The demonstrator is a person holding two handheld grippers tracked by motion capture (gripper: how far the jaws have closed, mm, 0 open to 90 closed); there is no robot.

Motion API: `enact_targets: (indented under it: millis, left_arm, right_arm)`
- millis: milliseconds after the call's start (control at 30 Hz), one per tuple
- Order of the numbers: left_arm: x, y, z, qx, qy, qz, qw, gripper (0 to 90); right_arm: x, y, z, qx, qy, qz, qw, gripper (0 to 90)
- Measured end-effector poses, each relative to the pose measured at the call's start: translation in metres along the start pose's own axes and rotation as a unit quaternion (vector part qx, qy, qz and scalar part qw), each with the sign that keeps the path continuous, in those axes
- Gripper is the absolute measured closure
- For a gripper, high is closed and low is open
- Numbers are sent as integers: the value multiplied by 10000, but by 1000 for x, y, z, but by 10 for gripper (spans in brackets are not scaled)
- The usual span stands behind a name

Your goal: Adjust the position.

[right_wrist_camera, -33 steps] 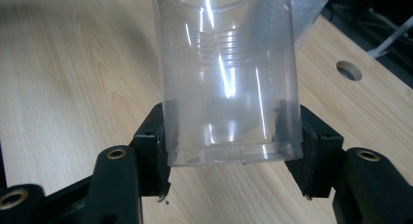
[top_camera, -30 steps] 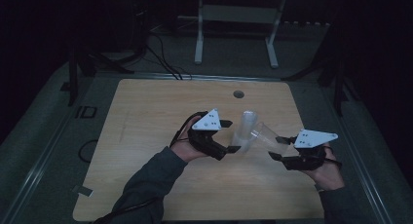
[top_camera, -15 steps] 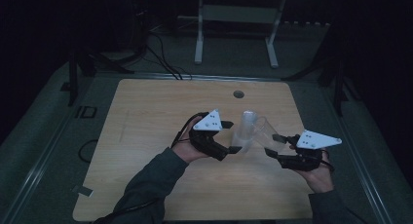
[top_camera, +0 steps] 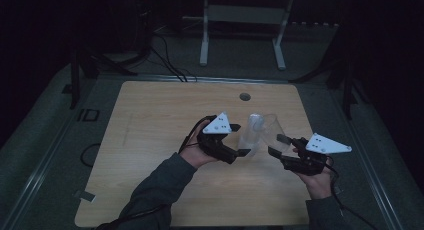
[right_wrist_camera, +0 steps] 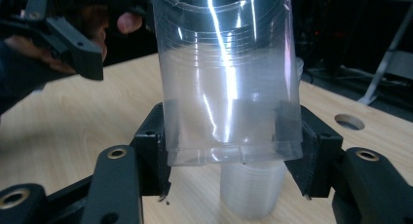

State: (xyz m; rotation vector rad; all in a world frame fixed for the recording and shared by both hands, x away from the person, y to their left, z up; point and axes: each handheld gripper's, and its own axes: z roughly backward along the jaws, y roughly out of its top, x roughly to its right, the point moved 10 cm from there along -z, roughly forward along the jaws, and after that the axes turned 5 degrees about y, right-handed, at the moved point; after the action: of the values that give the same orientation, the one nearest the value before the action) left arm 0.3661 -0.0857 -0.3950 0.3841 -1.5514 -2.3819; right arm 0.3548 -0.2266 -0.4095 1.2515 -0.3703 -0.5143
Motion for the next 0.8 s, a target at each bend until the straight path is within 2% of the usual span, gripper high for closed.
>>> enact_targets:
  millis: [167, 300, 333, 367, 500, 600, 700, 800]
  left_arm:
    - [-1, 3, -2, 25, 62, 57, 10000, 205]
    - [-2, 8, -6, 121, 105, 276, 9995, 207]
    - [-2, 8, -6, 121, 105, 276, 9995, 207]
    - [-2, 10, -8, 117, 141, 332, 9993, 208]
    - [-2, 17, -10, 248, 124, 502, 9984, 207]
    - [-3, 22, -11, 357, 100, 663, 9971, 199]
    - [-6, 27, -12, 499, 53, 890, 9948, 189]
    - [-7, 31, -14, 610, -14, 1029, 9928, 183]
  right_arm:
    - [1, 3, -2, 270, -121, -129, 9995, 420]
    - [-1, 5, -5, 435, -173, -162, 9988, 420]
    - [-1, 5, -5, 435, -173, -162, 9988, 420]
    - [-1, 7, -5, 553, -211, -193, 9981, 420]
    - [-1, 10, -5, 704, -263, -239, 9969, 420]
    - [-1, 11, -5, 769, -294, -223, 9964, 419]
    - [-1, 13, -5, 838, -290, -218, 9958, 419]
    - [-2, 14, -6, 882, -269, -223, 9955, 419]
